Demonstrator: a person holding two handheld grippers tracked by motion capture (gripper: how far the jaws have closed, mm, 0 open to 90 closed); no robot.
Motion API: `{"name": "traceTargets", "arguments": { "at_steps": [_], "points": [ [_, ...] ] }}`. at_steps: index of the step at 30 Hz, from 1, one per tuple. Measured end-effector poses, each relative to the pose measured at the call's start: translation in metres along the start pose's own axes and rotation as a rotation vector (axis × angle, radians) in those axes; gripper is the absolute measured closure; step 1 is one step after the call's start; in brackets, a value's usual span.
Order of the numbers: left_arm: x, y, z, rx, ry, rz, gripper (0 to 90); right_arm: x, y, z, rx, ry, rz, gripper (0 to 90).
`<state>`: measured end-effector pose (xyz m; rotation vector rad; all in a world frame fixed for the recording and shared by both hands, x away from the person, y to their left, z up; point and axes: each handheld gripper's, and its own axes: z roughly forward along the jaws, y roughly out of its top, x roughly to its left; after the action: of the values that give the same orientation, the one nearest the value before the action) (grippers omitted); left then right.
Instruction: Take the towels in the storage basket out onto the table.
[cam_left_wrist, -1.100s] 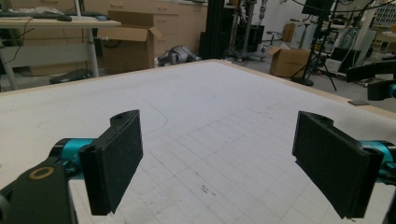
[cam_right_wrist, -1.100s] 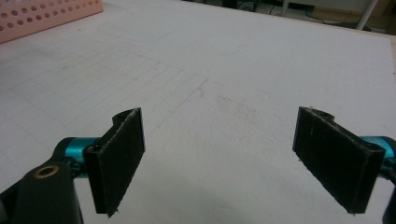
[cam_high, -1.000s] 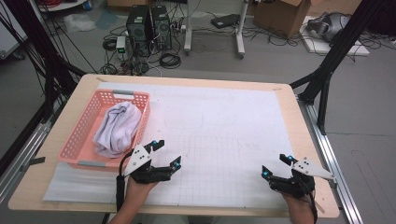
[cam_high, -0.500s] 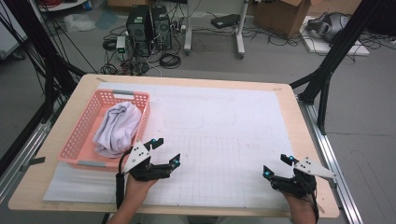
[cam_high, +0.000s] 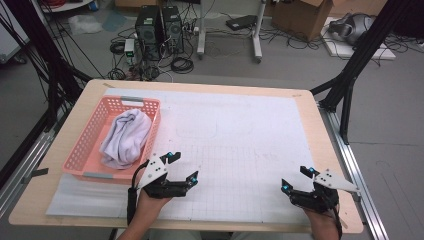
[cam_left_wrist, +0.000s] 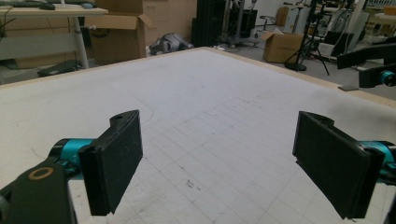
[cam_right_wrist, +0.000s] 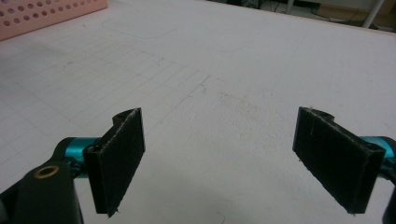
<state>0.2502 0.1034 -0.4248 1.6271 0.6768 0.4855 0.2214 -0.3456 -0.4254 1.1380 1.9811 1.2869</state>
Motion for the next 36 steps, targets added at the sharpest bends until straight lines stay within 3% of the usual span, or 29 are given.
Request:
{"name": "traceTargets", "arguments": {
  "at_steps": [1, 10, 15, 20, 30, 36],
  "points": [
    [-0.001, 0.001, -0.001, -0.009, -0.004, -0.019, 16.3, 0.000, 0.000, -0.001, -0.007, -0.002, 0.012, 15.6],
    [0.005, 0.016, -0.014, -0.032, 0.022, -0.021, 16.7, 0.000, 0.001, -0.002, -0.019, 0.001, 0.031, 15.6],
    [0.021, 0.027, -0.023, -0.043, 0.065, -0.060, 16.8, -0.001, 0.001, 0.001, -0.012, 0.002, 0.032, 15.6],
    [0.036, 0.033, -0.029, -0.052, 0.091, -0.072, 16.8, -0.003, 0.001, -0.002, -0.018, -0.009, 0.040, 15.6],
    [0.045, 0.042, -0.035, -0.064, 0.098, -0.076, 16.8, 0.000, 0.002, 0.003, -0.005, -0.004, 0.041, 15.6],
    [0.046, 0.053, -0.039, -0.078, 0.075, -0.102, 16.8, 0.001, 0.003, 0.002, -0.012, -0.004, 0.032, 15.6]
  ]
}}
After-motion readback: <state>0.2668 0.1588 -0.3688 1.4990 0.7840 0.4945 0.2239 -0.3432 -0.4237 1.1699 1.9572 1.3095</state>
